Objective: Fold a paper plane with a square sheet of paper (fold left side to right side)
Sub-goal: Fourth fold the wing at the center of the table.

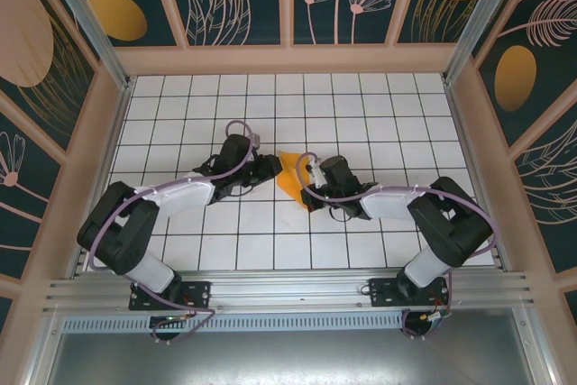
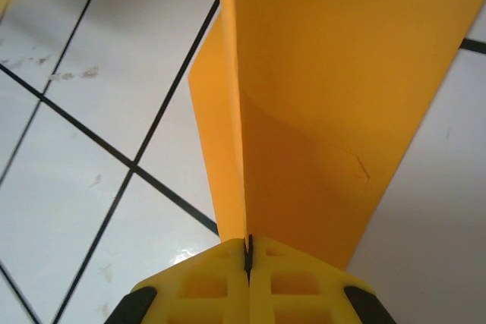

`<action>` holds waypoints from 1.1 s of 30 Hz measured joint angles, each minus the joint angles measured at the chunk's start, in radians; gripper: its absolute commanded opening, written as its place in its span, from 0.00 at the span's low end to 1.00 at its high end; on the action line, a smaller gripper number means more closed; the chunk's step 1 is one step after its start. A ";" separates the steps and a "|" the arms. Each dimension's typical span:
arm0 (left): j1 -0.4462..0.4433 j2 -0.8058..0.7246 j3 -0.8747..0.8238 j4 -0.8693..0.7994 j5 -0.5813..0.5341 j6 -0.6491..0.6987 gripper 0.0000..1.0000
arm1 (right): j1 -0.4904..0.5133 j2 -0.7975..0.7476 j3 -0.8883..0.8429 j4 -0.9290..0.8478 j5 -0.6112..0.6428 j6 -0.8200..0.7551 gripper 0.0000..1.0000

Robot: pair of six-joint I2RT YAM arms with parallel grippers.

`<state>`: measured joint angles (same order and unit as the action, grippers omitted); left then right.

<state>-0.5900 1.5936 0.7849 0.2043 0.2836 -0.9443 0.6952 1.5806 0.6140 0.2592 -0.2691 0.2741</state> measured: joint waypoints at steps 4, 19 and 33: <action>-0.009 0.073 0.002 0.011 0.024 0.003 0.43 | -0.018 0.000 -0.002 0.012 -0.061 0.025 0.00; -0.060 0.233 0.115 0.027 0.049 0.004 0.47 | -0.049 0.008 -0.028 0.055 -0.145 0.077 0.00; -0.064 0.282 0.150 -0.008 0.039 0.005 0.47 | -0.071 0.040 -0.035 0.079 -0.201 0.103 0.08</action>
<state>-0.6537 1.8759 0.9352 0.1967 0.3229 -0.9398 0.6239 1.6211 0.5789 0.3386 -0.4706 0.3775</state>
